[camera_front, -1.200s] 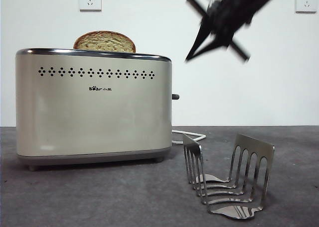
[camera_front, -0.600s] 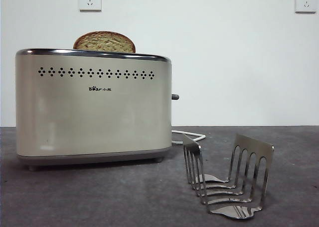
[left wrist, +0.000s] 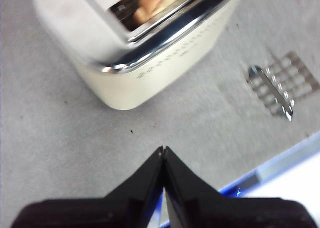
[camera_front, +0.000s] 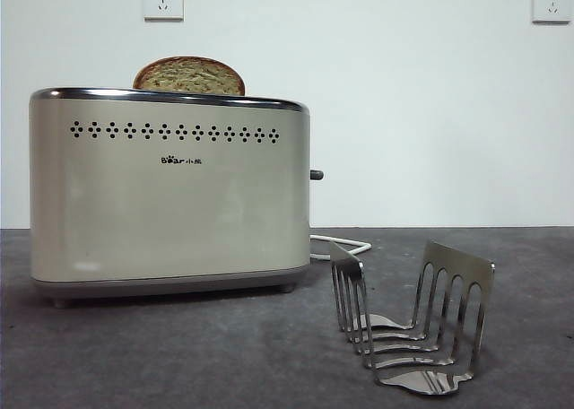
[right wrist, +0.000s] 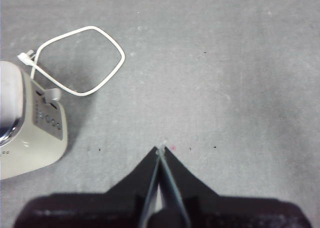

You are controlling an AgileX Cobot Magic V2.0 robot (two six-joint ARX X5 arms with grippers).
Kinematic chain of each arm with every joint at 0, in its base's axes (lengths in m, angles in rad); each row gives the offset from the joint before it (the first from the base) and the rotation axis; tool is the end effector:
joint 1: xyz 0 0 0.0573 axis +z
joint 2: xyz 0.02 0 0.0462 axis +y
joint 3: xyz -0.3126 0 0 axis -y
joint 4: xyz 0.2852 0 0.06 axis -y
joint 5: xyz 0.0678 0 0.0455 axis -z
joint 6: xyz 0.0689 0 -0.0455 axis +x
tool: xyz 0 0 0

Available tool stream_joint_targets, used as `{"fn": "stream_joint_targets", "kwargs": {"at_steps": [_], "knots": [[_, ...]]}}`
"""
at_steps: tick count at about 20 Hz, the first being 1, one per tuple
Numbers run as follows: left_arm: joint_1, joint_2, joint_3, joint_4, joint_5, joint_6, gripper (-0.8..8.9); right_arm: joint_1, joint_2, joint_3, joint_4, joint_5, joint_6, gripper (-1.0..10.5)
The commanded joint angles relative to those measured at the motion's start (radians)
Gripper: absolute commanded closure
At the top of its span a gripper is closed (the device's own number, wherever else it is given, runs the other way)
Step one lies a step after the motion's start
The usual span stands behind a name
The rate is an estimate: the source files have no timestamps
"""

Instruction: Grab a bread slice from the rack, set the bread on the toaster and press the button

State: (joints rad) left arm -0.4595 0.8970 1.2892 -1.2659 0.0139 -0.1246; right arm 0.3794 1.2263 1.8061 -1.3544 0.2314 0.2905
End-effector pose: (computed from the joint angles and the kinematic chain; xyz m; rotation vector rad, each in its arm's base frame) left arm 0.1370 -0.0689 0.4074 0.0800 0.8843 -0.3877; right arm 0.2070 0.0655 0.5098 0.0436 0.7502 0.0319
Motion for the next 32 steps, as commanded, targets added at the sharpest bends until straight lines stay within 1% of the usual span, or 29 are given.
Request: {"fn": "stream_joint_targets", "kwargs": {"at_steps": [1,3,4,6,8,10,12,16,18,20,22,32], "knots": [[0.109,-0.115,-0.174,0.166,0.015,-0.002,8.17,0.000,0.007,-0.002,-0.020,0.005,-0.007,9.5],[0.207,-0.243,-0.365,0.369,-0.008,-0.002,8.17,0.000,0.013,-0.002,-0.020,0.005,-0.007,9.5],[0.249,-0.305,-0.462,0.485,-0.047,0.001,8.17,0.000,0.015,-0.002,-0.020,0.005,-0.007,9.5],[0.319,-0.421,-0.657,0.731,-0.121,0.045,8.17,0.000,0.019,-0.002,-0.020,0.005,-0.007,9.5],[0.383,-0.527,-0.830,0.926,-0.111,0.057,8.17,0.000,0.020,-0.002,-0.020,0.006,-0.007,9.5],[0.436,-0.609,-0.967,1.037,-0.112,0.063,8.17,0.000,0.020,-0.002,-0.020,0.005,-0.007,9.5],[0.480,-0.668,-1.069,1.079,-0.106,0.071,8.17,0.000,0.020,-0.002,-0.020,0.005,-0.007,9.5],[0.500,-0.770,-1.216,1.081,0.021,0.074,8.17,0.000,0.020,-0.002,-0.020,0.006,-0.007,9.5],[0.498,-0.831,-1.278,1.083,0.058,0.066,8.17,0.000,0.020,-0.002,-0.020,0.006,-0.007,9.5],[0.495,-0.870,-1.280,1.118,0.057,0.084,8.16,0.000,0.020,-0.002,-0.018,0.006,-0.007,9.5],[0.494,-0.893,-1.281,1.111,0.057,0.084,8.16,0.000,0.020,-0.002,-0.019,0.010,-0.007,9.5],[0.494,-0.857,-1.281,1.102,0.065,0.084,8.16,0.000,0.021,-0.002,-0.019,0.012,-0.007,9.5]]}}
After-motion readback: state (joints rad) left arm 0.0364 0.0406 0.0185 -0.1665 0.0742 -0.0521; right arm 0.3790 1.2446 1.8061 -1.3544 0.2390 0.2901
